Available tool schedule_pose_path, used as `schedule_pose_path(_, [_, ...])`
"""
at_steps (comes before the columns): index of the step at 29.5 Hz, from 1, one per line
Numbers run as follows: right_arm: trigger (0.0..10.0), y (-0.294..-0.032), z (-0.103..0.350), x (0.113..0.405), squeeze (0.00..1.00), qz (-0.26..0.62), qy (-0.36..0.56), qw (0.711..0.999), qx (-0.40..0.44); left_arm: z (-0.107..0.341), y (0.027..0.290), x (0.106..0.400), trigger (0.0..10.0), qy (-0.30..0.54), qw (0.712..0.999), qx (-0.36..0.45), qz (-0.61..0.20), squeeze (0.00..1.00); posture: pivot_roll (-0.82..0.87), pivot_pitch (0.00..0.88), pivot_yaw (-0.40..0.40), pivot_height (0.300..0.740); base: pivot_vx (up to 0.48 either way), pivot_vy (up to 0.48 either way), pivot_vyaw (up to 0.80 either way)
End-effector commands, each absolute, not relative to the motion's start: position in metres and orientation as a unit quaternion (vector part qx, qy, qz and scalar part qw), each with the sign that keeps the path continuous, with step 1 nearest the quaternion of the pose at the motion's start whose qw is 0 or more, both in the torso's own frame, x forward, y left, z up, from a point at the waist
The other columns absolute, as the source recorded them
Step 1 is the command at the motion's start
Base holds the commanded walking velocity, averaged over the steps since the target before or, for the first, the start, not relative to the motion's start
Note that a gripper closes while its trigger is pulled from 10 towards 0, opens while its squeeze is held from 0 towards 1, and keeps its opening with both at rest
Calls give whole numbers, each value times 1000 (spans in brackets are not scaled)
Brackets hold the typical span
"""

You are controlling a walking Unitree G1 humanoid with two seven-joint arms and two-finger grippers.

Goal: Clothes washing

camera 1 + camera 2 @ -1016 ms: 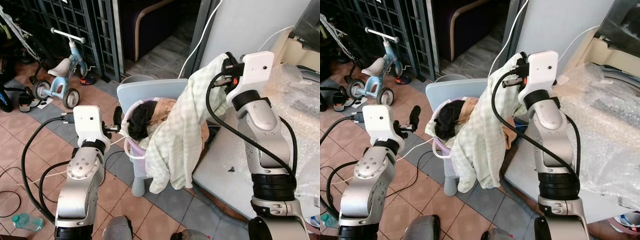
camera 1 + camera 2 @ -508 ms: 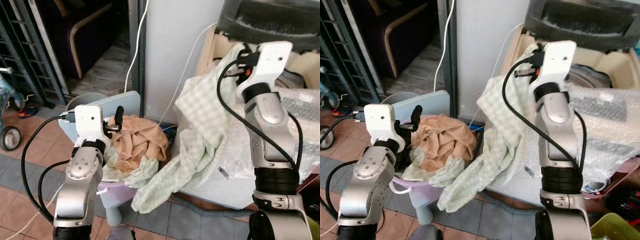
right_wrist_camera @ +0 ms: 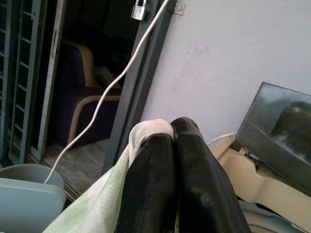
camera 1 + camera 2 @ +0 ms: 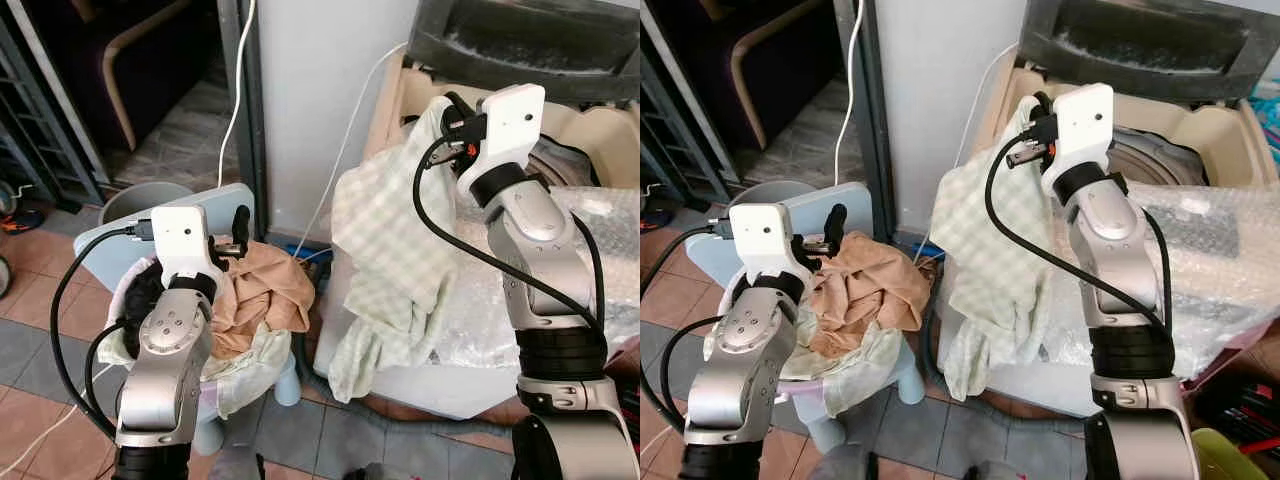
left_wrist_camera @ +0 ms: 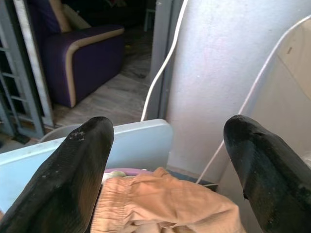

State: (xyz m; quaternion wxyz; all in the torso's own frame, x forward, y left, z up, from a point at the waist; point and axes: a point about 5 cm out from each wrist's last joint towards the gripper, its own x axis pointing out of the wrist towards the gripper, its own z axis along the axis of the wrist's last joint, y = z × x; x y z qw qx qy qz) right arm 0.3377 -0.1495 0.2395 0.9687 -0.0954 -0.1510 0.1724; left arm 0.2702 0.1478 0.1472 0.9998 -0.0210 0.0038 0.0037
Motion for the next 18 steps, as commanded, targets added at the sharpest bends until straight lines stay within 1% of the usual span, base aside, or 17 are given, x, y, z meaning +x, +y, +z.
schedule_pose_path(1, [10000, -148, 256, 335, 0, 188, -185, 960, -95, 150, 146, 270, 10000, -1, 1000, -18, 3, 0, 57, 3, -37, 740, 0, 0, 756])
schedule_pose_path(6, [10000, -152, 261, 340, 0, 188, -186, 960, -96, 149, 146, 268, 10000, -2, 1000, -16, -5, 0, 60, 4, -40, 740, 0, 0, 735])
schedule_pose_path(8, [10000, -156, 262, 343, 0, 180, -187, 961, -95, 149, 146, 268, 10000, -3, 1000, -15, -5, 0, 61, 5, -41, 740, 257, 0, 597])
schedule_pose_path(18, [10000, -162, 267, 346, 0, 169, -187, 963, -90, 149, 145, 267, 10000, -3, 1000, -17, -7, 0, 61, 12, -41, 740, 284, 0, 0])
